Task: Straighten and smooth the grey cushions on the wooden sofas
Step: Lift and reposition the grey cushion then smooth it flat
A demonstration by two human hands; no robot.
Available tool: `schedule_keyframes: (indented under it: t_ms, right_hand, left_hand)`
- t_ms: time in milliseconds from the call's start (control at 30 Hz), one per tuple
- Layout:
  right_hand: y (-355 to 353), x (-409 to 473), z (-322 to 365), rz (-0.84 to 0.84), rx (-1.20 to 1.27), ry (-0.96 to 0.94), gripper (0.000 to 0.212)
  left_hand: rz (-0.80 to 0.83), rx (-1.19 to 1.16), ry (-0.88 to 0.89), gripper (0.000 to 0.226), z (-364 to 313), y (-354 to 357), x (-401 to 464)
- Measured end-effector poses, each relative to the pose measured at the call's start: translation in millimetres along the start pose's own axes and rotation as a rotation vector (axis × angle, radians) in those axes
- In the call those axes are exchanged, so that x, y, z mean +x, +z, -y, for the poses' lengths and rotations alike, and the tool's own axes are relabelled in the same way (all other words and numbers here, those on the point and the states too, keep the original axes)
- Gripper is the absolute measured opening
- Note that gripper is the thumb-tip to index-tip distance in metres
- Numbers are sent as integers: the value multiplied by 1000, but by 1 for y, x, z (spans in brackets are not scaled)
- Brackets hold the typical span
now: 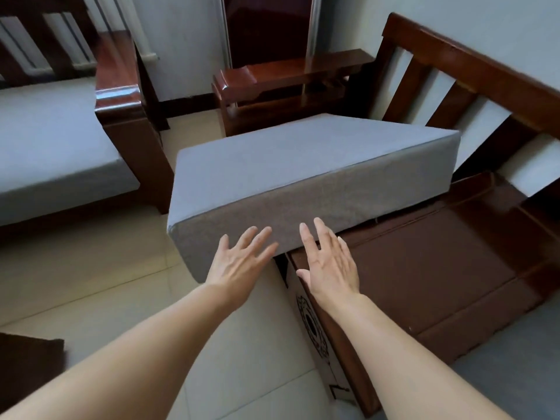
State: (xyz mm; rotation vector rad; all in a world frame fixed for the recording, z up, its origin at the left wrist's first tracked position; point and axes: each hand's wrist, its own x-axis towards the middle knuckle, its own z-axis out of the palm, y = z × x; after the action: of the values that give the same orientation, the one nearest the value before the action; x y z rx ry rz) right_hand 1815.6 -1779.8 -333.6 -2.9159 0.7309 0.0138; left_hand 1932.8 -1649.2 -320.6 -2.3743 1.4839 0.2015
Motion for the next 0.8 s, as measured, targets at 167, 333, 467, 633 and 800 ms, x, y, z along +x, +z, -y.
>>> schedule_keyframes:
  t_ms: [167, 333, 467, 633, 800]
  right_hand:
    - [5, 12, 12, -26, -17, 13, 79]
    - [-4, 23, 30, 20, -27, 25, 73]
    - [-17, 43, 47, 17, -63, 74, 74]
    - [-21, 88, 46, 3, -116, 169, 81]
    - [-4, 133, 27, 0, -149, 116, 82]
  left_hand:
    - [-49, -73, -16, 95, 8, -3, 15]
    - [-62, -143, -36, 88, 35, -8, 17]
    - [-81, -167, -56, 90, 69, -13, 16]
    - [-91, -191, -63, 88, 96, -12, 40]
    - [-106, -286, -58, 78, 82, -11, 91]
